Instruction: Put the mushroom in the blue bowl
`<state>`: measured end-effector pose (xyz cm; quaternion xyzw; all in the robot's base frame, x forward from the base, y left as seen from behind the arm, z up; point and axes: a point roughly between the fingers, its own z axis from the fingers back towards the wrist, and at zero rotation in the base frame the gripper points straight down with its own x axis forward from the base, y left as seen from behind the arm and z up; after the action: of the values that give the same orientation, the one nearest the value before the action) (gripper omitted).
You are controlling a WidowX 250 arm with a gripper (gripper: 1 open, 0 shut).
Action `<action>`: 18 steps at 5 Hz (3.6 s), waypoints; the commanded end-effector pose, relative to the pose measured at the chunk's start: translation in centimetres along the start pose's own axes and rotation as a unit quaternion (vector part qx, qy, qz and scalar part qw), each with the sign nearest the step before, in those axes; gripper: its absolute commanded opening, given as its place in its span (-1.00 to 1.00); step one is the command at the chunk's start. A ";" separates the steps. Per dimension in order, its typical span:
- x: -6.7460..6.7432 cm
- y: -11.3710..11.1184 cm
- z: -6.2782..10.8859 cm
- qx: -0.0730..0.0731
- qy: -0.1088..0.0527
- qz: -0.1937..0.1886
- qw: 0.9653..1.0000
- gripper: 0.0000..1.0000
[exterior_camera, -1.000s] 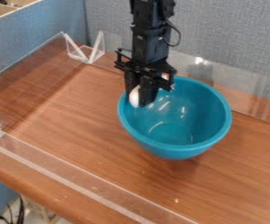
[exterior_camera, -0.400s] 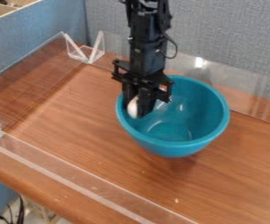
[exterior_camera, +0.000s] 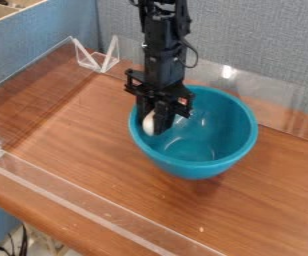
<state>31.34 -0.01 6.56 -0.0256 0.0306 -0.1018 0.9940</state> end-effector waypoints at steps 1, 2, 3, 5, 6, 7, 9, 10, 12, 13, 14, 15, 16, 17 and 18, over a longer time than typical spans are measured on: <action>0.8 1.0 1.6 0.004 -0.029 0.031 0.999 -1.00; 1.1 1.3 1.5 0.002 -0.029 0.051 0.998 -1.00; 1.0 0.6 2.0 0.002 -0.027 0.024 0.999 -1.00; 0.8 -1.0 3.5 0.002 -0.023 -0.034 0.999 -1.00; 0.6 -1.8 4.6 0.001 -0.022 -0.065 0.998 -1.00; 0.6 -2.2 5.2 0.000 -0.021 -0.083 0.996 -1.00; 1.4 -2.3 5.3 -0.002 -0.019 -0.094 0.995 -1.00; 2.2 -2.2 4.9 -0.004 -0.016 -0.087 0.996 -1.00; 3.3 -1.7 3.7 -0.006 -0.012 -0.101 0.995 -1.00; 3.6 -1.4 3.1 -0.007 -0.010 -0.121 0.993 -1.00; 3.6 -1.7 3.4 -0.009 -0.010 -0.140 0.990 -1.00; 3.9 -1.3 2.9 -0.013 -0.012 -0.098 0.995 1.00; 4.1 -1.0 2.6 -0.016 -0.015 -0.057 0.998 1.00; 3.6 -1.0 2.7 -0.018 -0.016 -0.052 0.998 1.00; 3.0 -1.1 2.9 -0.019 -0.019 -0.048 0.999 1.00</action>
<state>33.64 -1.92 6.12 -0.0534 0.0614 -0.1507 0.9852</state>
